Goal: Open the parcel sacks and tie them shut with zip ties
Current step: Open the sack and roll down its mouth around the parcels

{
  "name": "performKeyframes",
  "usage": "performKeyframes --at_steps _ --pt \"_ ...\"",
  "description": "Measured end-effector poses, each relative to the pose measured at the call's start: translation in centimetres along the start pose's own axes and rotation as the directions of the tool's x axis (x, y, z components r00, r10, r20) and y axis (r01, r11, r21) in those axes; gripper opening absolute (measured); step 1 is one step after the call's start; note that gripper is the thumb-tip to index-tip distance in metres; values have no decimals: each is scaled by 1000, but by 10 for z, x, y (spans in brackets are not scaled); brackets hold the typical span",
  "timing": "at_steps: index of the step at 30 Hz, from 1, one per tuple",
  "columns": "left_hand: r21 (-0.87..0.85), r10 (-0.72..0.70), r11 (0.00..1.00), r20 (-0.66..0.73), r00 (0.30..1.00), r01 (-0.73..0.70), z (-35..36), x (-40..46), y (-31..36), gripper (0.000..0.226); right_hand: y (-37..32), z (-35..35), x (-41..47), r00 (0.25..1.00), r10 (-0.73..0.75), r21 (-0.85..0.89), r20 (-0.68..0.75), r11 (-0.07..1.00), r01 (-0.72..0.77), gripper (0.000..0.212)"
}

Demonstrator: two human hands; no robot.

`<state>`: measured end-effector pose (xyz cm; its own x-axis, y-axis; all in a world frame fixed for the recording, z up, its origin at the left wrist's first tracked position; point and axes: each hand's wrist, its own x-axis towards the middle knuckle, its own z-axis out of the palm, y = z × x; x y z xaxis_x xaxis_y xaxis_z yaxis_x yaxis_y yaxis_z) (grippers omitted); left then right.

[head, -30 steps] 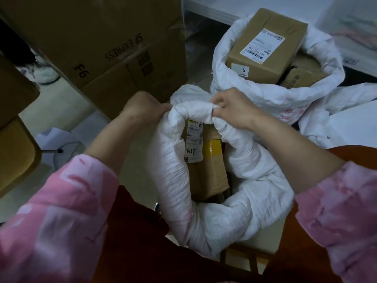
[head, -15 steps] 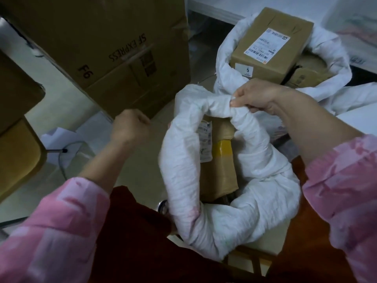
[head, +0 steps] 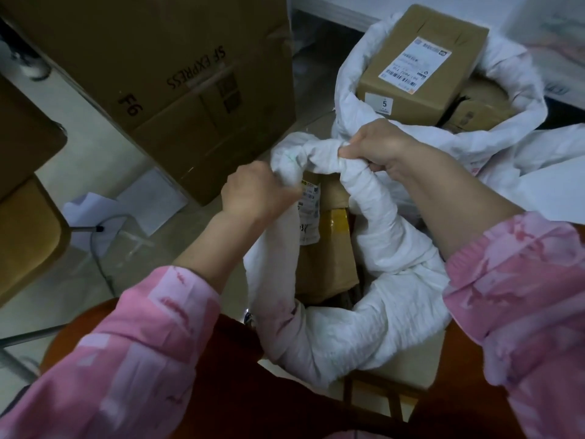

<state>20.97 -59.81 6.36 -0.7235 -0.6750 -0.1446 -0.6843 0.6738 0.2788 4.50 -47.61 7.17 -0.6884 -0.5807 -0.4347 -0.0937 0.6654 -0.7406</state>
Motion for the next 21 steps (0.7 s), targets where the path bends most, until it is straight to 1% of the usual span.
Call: performKeyframes --at_steps 2,3,4,5,6,7,8,9,10,11,12,13,14,15,16,17,18,19,20,21 --pt "113 51 992 -24 998 -48 5 -1 -3 19 2 2 1 1000 -1 25 11 1000 1 21" --pt "125 56 991 -24 998 -52 5 0 -8 10 3 1 2 1000 0 37 24 999 -1 24" --pt "103 39 994 -8 999 -38 5 4 -14 7 7 -2 1 999 12 67 46 998 -15 24" --pt "37 -3 999 31 1000 2 3 8 -22 11 12 -6 1 996 28 121 85 992 -38 22" --pt "-60 -67 995 102 993 74 -1 14 -31 14 18 -9 1 989 35 191 147 980 -63 20" --pt "-176 -131 971 186 974 165 -3 21 -40 15 23 -12 2 975 30 258 222 962 -89 20" --pt "-252 -214 925 274 938 285 -6 25 -47 16 27 -13 1 954 17 307 299 945 -113 22" --pt "-289 -286 876 334 898 386 -6 28 -53 18 29 -12 0 932 2 333 363 934 -132 23" --pt "-285 -336 850 353 873 443 -5 30 -56 22 29 -9 -1 913 -13 349 407 926 -142 24" --pt "-263 -359 851 338 870 453 -3 32 -57 23 29 -6 -1 904 -19 358 427 922 -149 24" --pt "-225 -355 882 261 898 414 -1 31 -54 17 28 -3 1 903 -14 361 429 919 -158 24" --pt "-177 -306 929 132 943 326 1 28 -49 8 27 -2 2 909 1 360 416 918 -166 25" --pt "-153 -216 966 -20 976 210 1 22 -38 15 26 -3 4 918 14 354 397 920 -167 26" --pt "-152 -90 986 -145 985 68 0 14 -26 25 25 -6 5 926 22 348 377 923 -164 28" --pt "-149 57 985 -225 973 -92 0 6 -15 29 24 -9 6 931 27 345 364 924 -161 29" --pt "-111 195 968 -243 950 -226 0 -2 -2 34 23 -11 6 934 30 344 356 925 -161 30" --pt "-42 300 949 -202 932 -314 4 -6 6 39 22 -12 4 934 31 345 356 925 -162 30" --pt "15 354 934 -156 922 -356 7 -6 10 38 22 -12 3 935 37 343 353 924 -167 29" --pt "-4 348 937 -105 932 -350 8 -3 12 36 20 -11 0 936 47 343 349 923 -174 29" --pt "-107 305 946 -32 952 -307 6 4 13 37 17 -10 -4 943 61 334 326 926 -176 28"
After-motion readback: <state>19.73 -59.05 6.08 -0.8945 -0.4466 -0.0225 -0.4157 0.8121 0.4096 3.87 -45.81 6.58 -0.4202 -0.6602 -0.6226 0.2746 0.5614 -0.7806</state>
